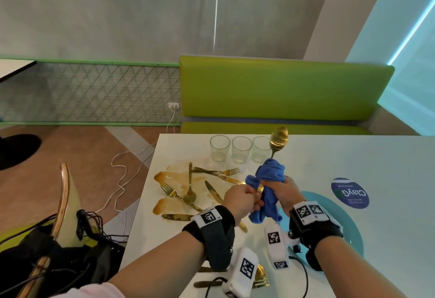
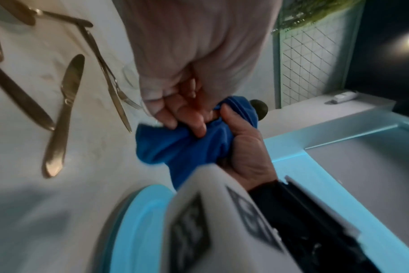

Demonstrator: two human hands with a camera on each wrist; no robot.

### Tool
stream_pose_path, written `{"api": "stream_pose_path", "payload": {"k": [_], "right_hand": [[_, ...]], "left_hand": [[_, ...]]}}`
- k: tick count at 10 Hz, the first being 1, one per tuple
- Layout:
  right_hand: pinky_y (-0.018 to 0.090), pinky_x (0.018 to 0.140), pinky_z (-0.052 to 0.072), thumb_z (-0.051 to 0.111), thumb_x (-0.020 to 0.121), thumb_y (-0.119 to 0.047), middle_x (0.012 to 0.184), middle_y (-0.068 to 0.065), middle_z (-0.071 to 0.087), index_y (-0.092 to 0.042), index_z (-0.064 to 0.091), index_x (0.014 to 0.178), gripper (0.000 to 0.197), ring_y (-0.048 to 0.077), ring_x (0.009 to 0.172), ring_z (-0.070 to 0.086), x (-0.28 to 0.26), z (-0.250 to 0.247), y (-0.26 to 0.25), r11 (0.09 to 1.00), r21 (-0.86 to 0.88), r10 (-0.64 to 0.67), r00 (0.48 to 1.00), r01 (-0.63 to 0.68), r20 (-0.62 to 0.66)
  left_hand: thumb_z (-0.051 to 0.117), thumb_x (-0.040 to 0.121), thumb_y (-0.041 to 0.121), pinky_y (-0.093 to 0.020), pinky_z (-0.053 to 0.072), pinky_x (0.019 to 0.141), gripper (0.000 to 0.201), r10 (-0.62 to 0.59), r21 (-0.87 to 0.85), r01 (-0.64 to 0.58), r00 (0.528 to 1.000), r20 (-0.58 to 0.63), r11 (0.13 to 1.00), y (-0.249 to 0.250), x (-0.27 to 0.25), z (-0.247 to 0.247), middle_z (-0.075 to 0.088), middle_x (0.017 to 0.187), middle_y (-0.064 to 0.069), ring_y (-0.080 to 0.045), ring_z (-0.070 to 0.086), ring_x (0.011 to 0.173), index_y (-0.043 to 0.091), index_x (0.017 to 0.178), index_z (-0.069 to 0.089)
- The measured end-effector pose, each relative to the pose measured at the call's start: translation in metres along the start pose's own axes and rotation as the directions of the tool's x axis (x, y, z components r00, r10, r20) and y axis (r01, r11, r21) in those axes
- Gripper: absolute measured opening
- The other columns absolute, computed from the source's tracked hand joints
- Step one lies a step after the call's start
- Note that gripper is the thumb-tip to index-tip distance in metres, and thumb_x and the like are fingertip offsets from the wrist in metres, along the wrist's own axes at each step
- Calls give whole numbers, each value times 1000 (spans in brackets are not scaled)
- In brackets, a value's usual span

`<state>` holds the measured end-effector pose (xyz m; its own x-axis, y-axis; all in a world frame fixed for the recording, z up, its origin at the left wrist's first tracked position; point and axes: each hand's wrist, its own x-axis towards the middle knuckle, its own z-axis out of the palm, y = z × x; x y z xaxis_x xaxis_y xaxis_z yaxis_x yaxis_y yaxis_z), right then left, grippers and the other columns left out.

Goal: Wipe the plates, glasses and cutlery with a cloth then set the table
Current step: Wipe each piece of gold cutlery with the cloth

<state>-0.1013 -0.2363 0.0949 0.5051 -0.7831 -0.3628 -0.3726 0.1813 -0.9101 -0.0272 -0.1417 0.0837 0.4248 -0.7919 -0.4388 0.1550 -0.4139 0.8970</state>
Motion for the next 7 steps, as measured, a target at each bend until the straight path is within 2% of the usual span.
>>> {"api": "stream_pose_path", "payload": {"k": [1,2,3,4,5,6,7], "right_hand": [[34,80,48,69,32,-39,77,1,61,-19,58,73,47,18,74,57,-4,-7,13,999,-31,-36,999,37,37],[23,73,48,64,26,-42,78,-3,61,-23,58,75,54,14,76,58,0,-8,15,996,-58,-61,992,68,110],[25,80,50,64,29,-44,82,-6,62,-27,58,78,53,15,83,59,-1,-3,17,989,-114,-67,978,91,196],[26,82,51,65,31,-44,83,-7,63,-28,60,79,51,13,82,61,-4,7,16,986,-132,-72,971,103,226],[29,87,49,66,36,-45,82,-10,63,-31,59,78,44,12,84,60,-6,12,18,973,-202,-52,964,107,262],[23,80,47,67,58,-29,79,-11,60,-32,57,75,20,13,85,58,-8,14,16,947,-305,-5,957,98,292],[14,72,44,70,74,-18,80,-10,58,-30,56,76,18,5,75,55,-8,14,17,915,-389,19,949,110,314]], "left_hand": [[54,93,16,-18,47,56,10,-53,218,33,995,89,975,6,0,-12,64,77,-3,-7,56,60,12,87,61],[59,90,23,-33,51,90,12,54,276,-18,991,-124,961,15,11,-27,68,105,-8,-19,62,94,17,99,63],[57,91,26,-32,45,95,20,130,147,-102,971,-199,984,24,18,-24,67,109,-7,-19,59,102,15,105,66],[59,90,16,-25,46,81,13,77,-47,-89,972,-220,995,25,23,-17,64,99,-7,-16,54,93,9,98,67],[60,88,8,-17,44,65,19,39,-119,-70,968,-248,990,18,30,-19,60,79,1,-16,53,87,16,71,59],[57,89,4,-18,44,64,25,-14,-208,-44,962,-273,977,14,32,-21,58,74,2,-16,54,82,18,68,58],[60,89,9,-26,42,78,21,-36,-243,-44,949,-313,969,10,35,-22,58,75,0,-18,53,86,17,70,57]]}}
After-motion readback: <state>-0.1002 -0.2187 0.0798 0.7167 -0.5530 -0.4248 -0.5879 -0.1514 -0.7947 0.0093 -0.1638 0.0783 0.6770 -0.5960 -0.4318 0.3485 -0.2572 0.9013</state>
